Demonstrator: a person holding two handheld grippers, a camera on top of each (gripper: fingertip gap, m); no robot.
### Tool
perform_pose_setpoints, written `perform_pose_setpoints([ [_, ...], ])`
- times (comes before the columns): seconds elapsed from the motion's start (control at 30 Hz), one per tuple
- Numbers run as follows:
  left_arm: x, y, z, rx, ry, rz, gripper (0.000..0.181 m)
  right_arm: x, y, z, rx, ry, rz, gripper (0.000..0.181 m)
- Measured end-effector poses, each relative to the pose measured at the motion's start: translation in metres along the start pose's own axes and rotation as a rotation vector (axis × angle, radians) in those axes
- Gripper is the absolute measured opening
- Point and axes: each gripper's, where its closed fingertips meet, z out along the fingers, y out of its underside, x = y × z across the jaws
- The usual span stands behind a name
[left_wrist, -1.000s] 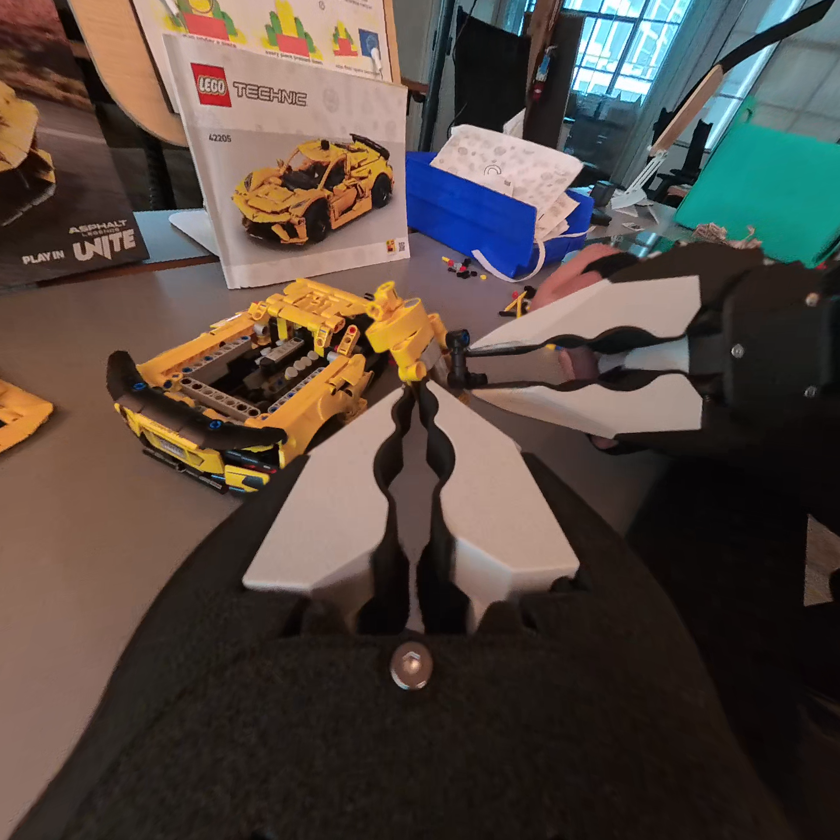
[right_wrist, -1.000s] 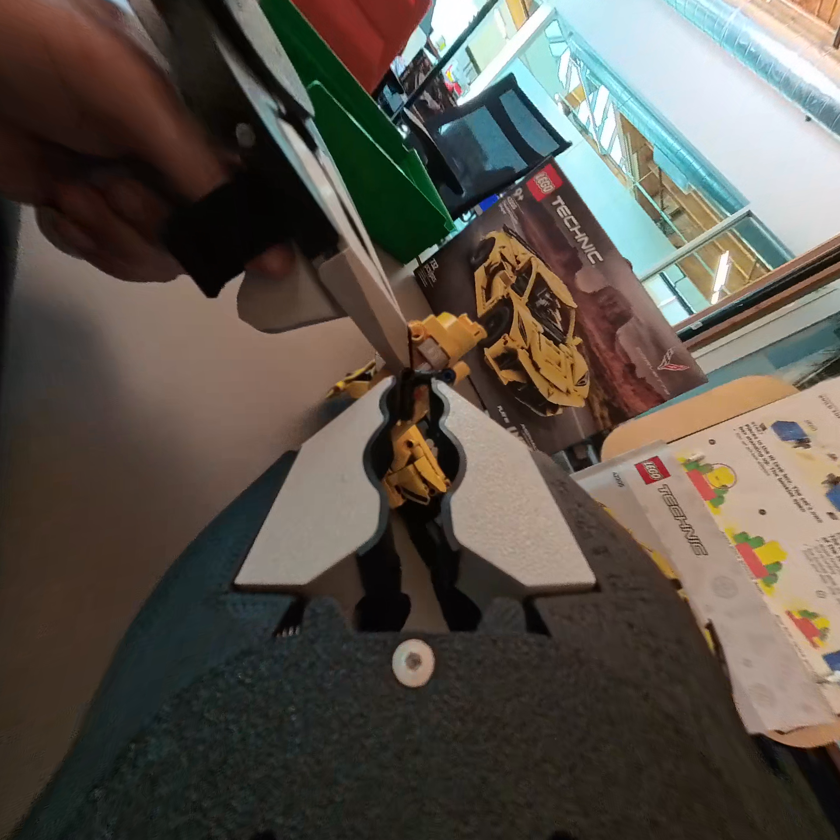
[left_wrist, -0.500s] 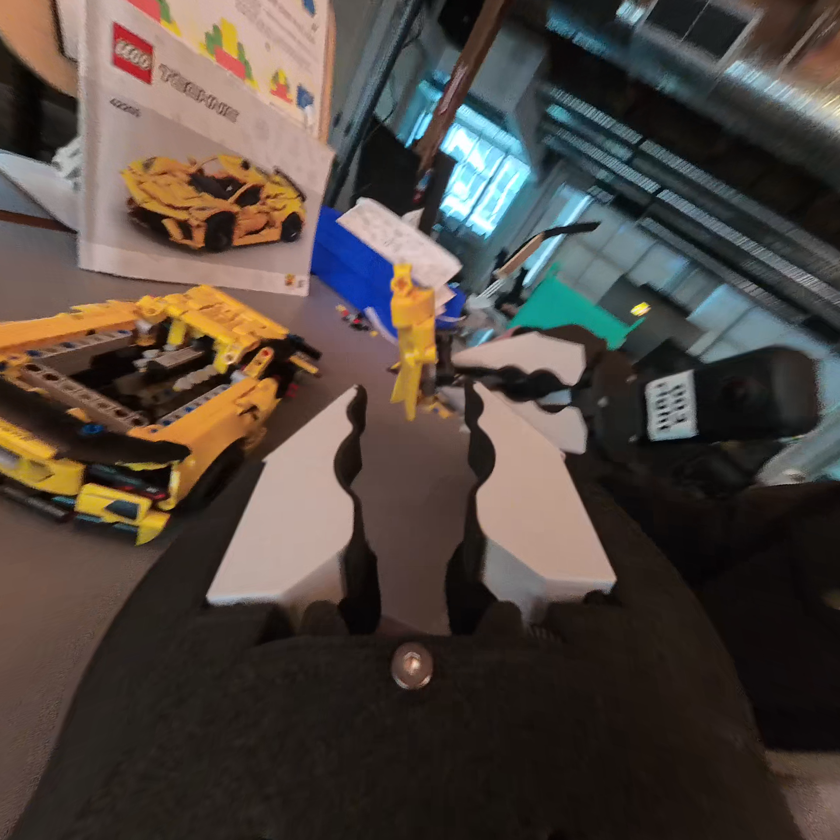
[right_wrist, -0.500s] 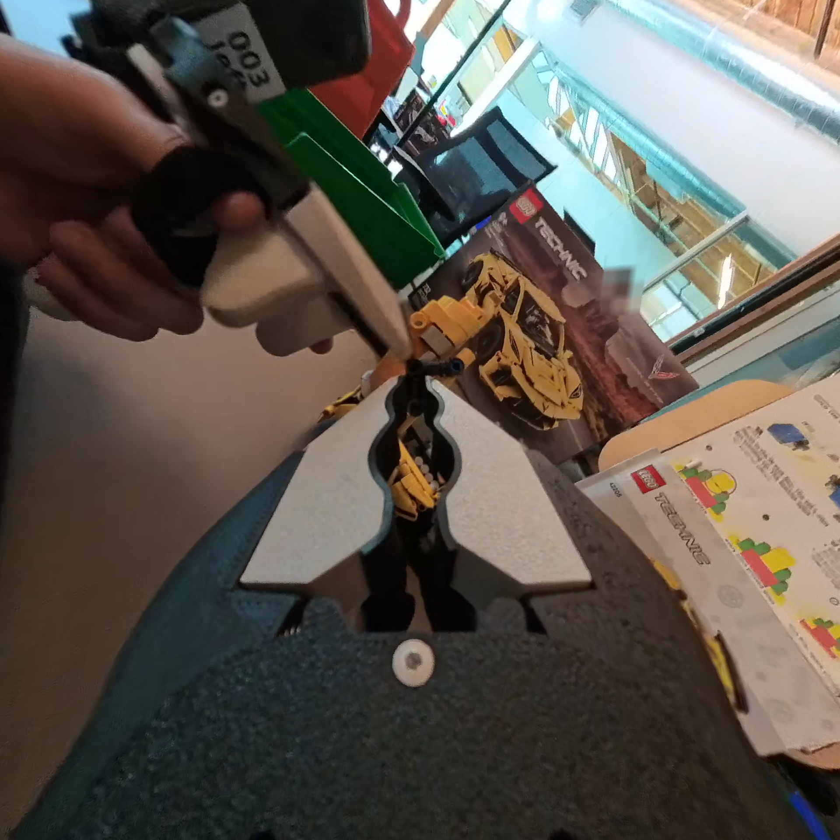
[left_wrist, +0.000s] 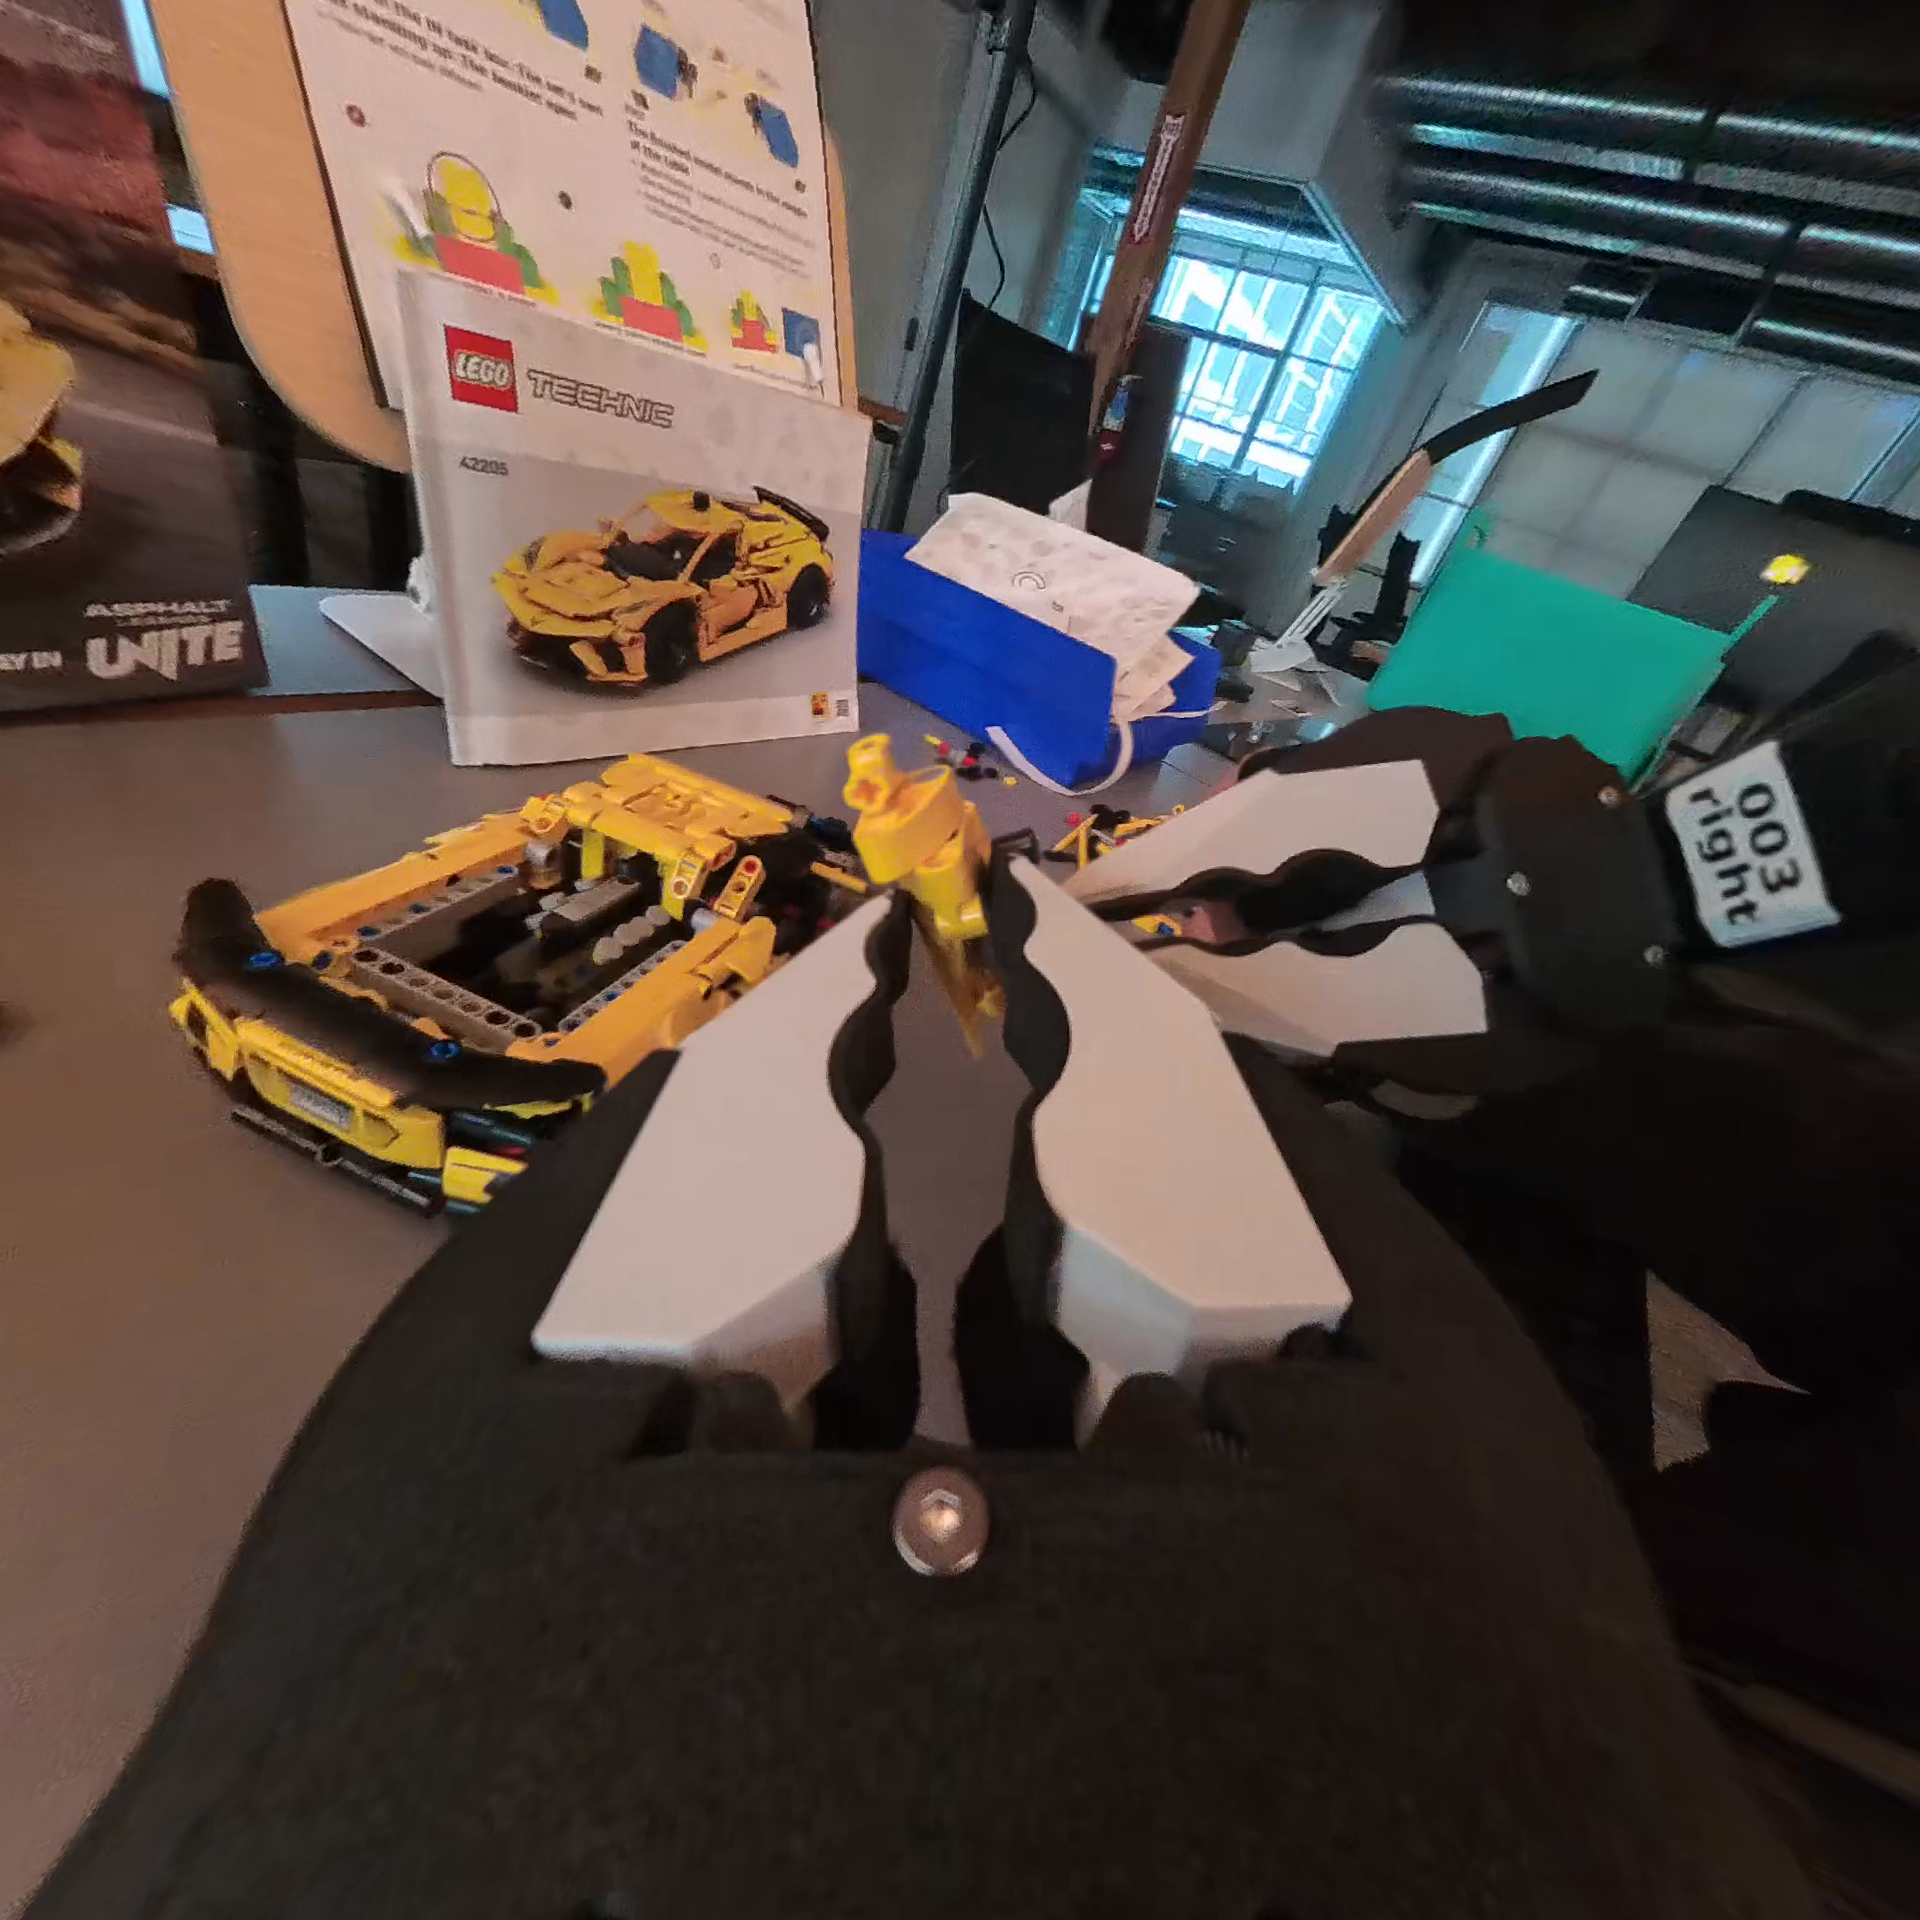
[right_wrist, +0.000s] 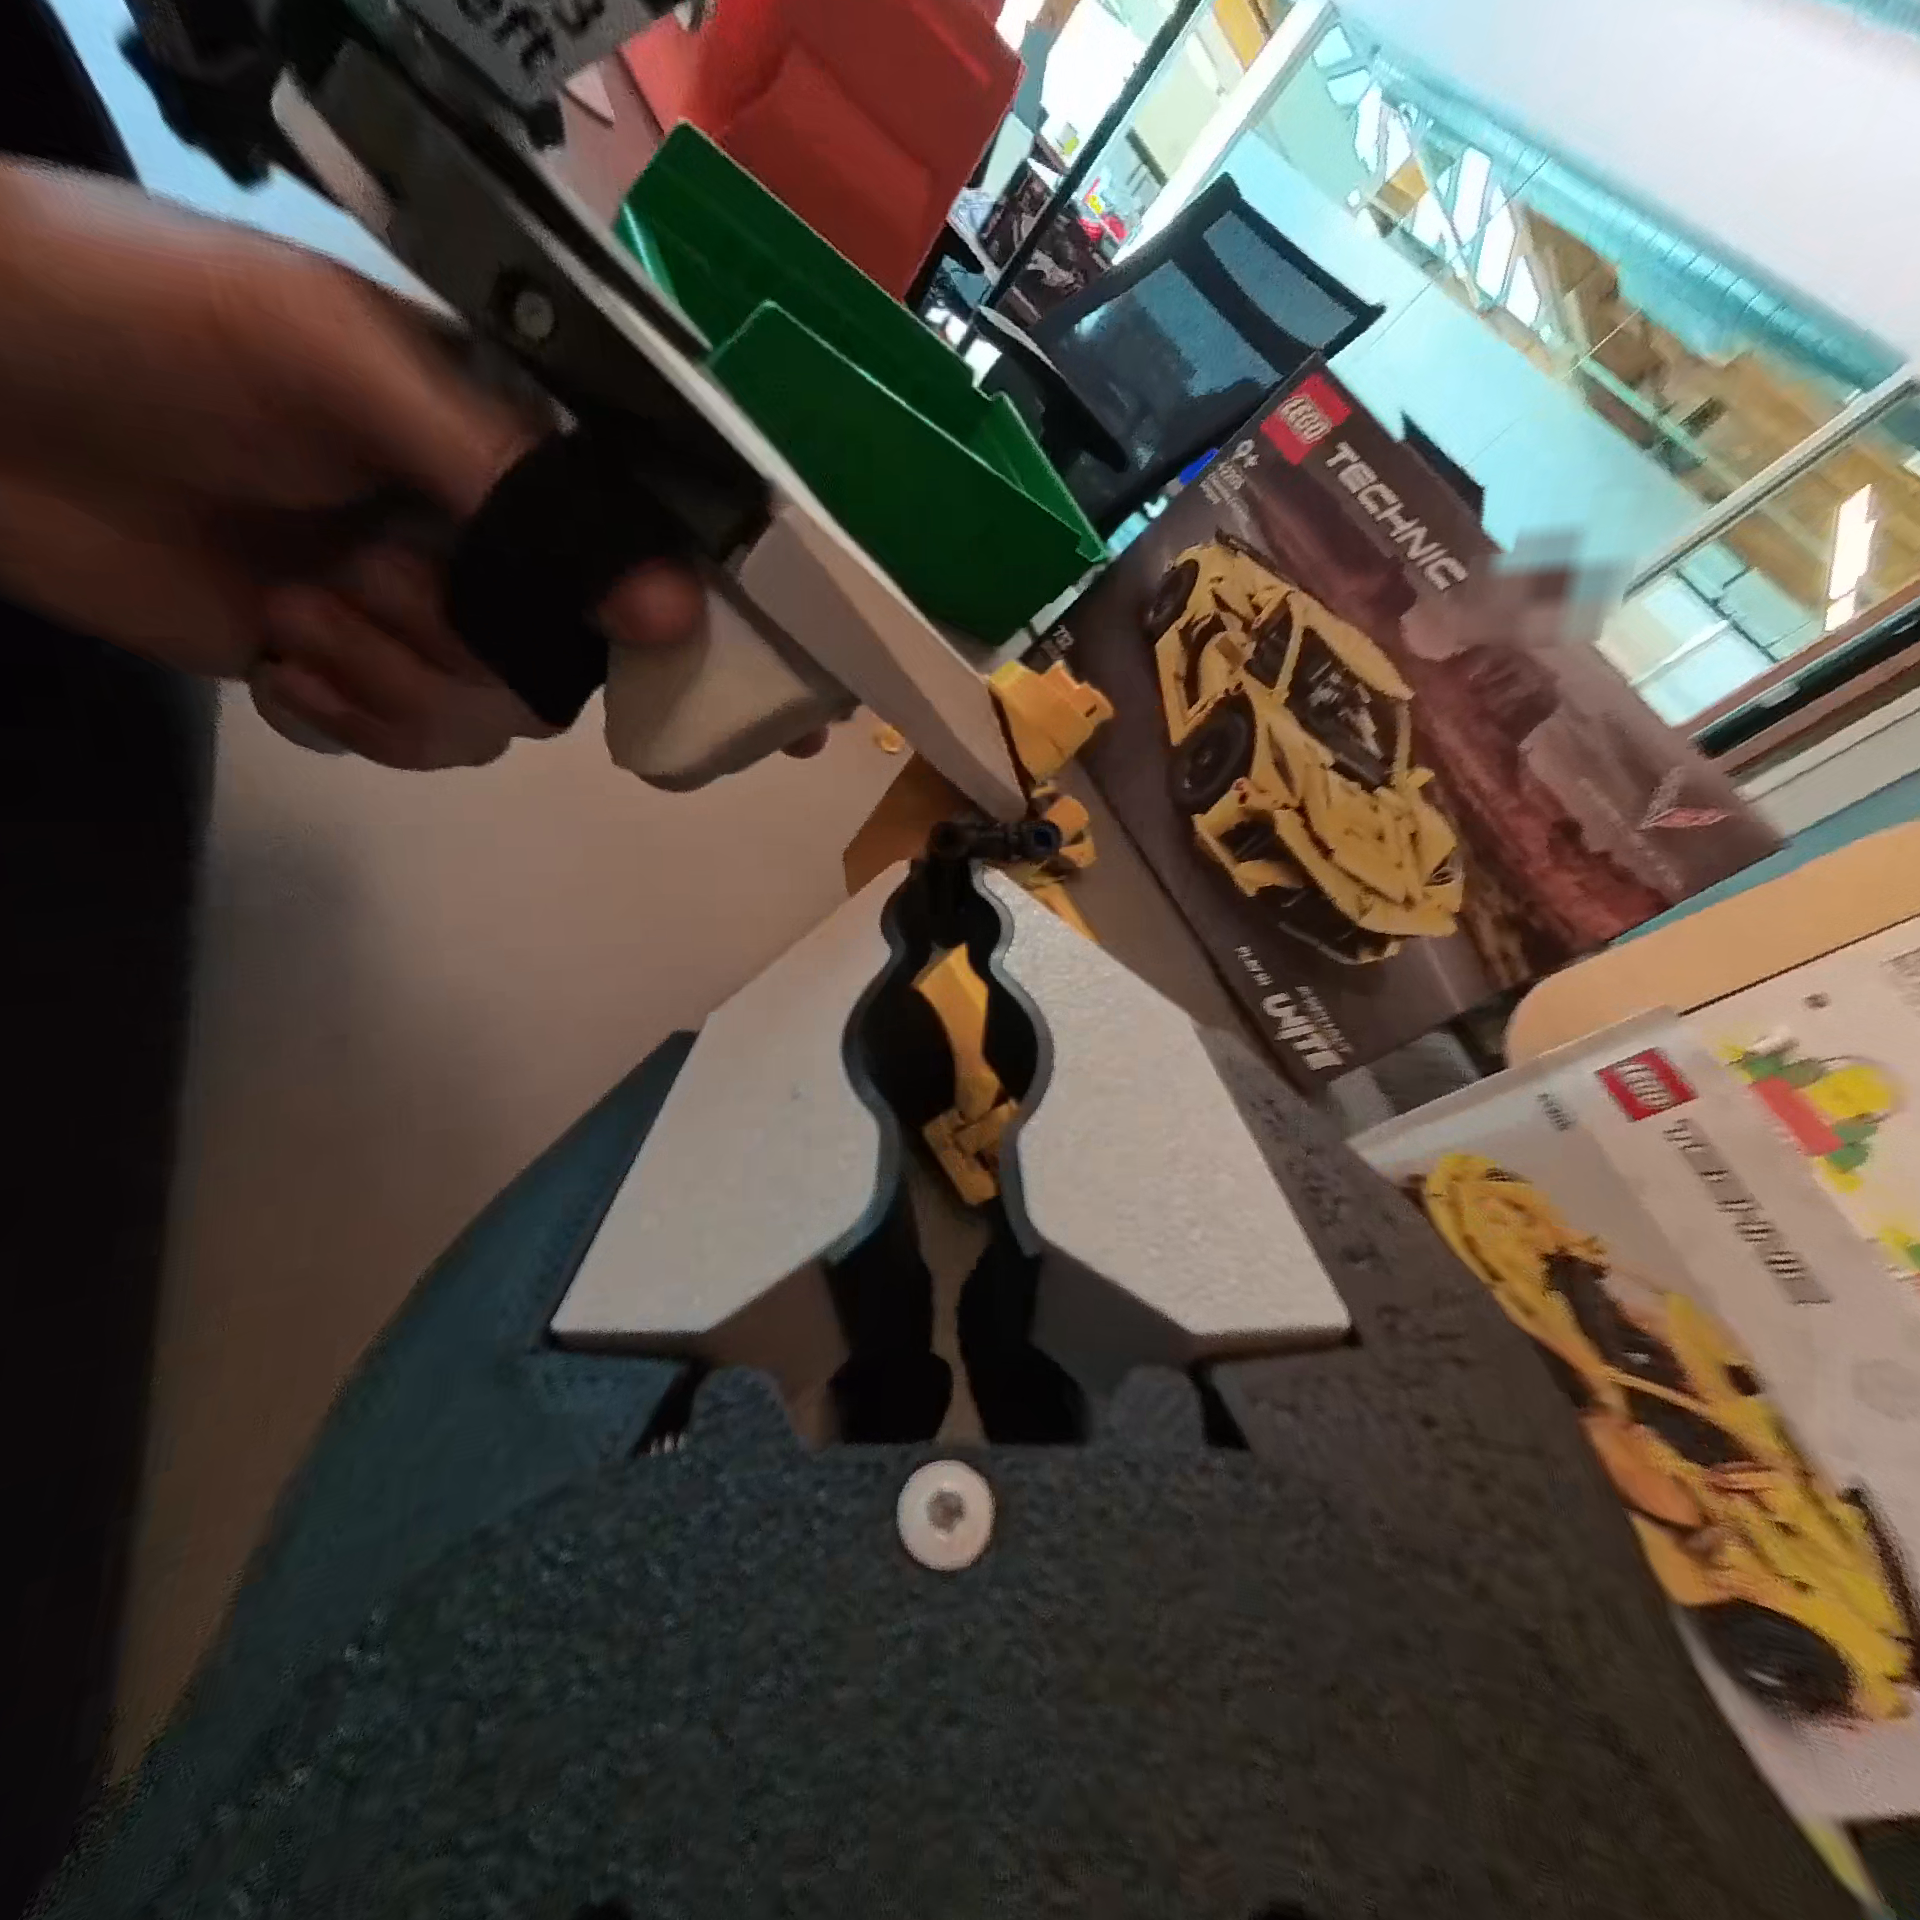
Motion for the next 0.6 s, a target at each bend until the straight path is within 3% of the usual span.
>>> perform_pose_setpoints([
  [0.2, -0.009, 0.006, 0.0, -0.047, -0.07, 0.071, 0.014, -0.001, 0.003, 0.004, 0.026, -0.085, 0.25, 0.005],
  [0.5, -0.018, 0.019, 0.002, -0.106, -0.088, -0.008, 0.014, -0.003, 0.009, 0.007, -0.027, -0.032, 0.158, 0.004],
  [0.6, -0.02, 0.02, 0.001, -0.109, -0.087, -0.038, 0.014, -0.009, 0.014, 0.011, -0.024, -0.144, 0.363, 0.004],
])
